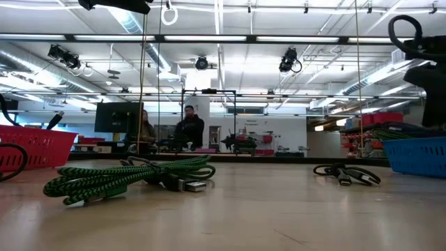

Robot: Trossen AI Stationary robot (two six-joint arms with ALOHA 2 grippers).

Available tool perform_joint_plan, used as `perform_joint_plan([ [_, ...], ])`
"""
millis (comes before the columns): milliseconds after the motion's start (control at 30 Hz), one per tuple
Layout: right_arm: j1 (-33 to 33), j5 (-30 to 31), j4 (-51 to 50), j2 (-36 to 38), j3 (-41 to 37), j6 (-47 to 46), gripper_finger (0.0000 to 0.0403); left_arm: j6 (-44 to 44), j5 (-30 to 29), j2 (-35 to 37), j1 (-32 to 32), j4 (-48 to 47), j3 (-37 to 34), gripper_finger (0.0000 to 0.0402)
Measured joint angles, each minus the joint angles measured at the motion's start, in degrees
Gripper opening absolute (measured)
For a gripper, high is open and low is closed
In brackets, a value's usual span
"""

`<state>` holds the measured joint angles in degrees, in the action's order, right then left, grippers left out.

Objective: Pick & Place USB Port
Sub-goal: Put the black charger cable into the red bin

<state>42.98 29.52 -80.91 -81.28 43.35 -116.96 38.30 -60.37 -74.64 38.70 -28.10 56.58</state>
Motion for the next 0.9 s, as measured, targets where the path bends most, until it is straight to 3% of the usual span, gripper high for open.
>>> perform_joint_plan([
  [233,-0.02,0.93,-0.60,4.15,0.03,-0.52,0.0174,0.01,0.00,0.00,-0.02,0.00,0.00,0.0177],
  [433,0.00,2.67,0.15,10.40,0.42,7.32,0.0173,-0.02,-0.01,-0.01,-0.02,0.02,0.00,0.0177],
  [567,-0.32,16.51,3.63,14.82,3.39,18.67,0.0173,-0.02,-0.01,0.01,-0.02,0.02,0.00,0.0177],
  [700,-2.96,23.35,21.00,18.48,5.34,37.84,0.0173,-0.03,-0.07,0.01,-0.02,0.10,0.00,0.0177],
  [833,-6.48,14.96,45.78,17.01,5.36,65.24,0.0173,-0.02,-1.49,0.00,-0.03,0.52,0.00,0.0177],
  [900,-8.04,11.46,51.41,15.18,5.36,72.13,0.0173,0.00,-1.60,-0.01,-0.30,0.57,0.00,0.0177],
])
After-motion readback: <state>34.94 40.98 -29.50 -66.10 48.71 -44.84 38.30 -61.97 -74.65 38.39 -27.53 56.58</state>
